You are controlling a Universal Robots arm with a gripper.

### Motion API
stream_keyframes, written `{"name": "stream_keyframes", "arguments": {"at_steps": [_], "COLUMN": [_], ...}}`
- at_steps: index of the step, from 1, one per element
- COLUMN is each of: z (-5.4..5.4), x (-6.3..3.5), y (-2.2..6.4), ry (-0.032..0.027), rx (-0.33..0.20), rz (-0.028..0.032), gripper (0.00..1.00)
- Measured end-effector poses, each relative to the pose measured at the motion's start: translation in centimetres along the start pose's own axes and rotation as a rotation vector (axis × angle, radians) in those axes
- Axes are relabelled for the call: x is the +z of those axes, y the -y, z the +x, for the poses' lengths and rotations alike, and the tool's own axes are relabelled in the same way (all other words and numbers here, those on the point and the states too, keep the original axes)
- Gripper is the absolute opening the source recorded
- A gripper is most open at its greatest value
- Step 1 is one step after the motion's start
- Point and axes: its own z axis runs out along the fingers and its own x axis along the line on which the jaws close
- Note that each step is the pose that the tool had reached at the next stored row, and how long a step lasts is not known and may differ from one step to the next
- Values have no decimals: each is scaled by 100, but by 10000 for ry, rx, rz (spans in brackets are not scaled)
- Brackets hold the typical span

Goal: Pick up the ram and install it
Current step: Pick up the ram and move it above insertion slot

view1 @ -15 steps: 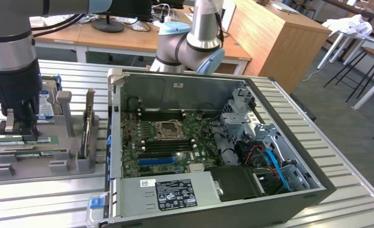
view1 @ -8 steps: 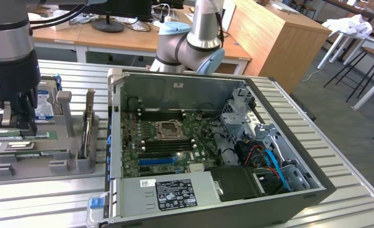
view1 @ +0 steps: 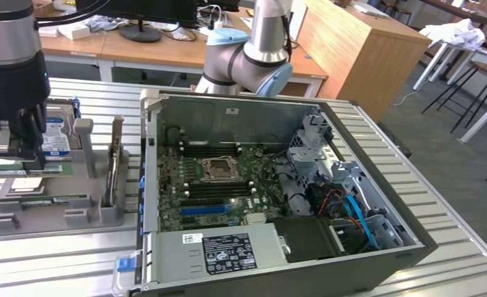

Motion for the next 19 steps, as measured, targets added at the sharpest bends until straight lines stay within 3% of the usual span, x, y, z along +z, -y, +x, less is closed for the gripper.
{"name": "stream_keyframes", "arguments": {"at_steps": [19], "z": [-8], "x": [-350], "y": [-16], "ry": [0], "rx": [0], "rz": [0], "gripper": [11]}}
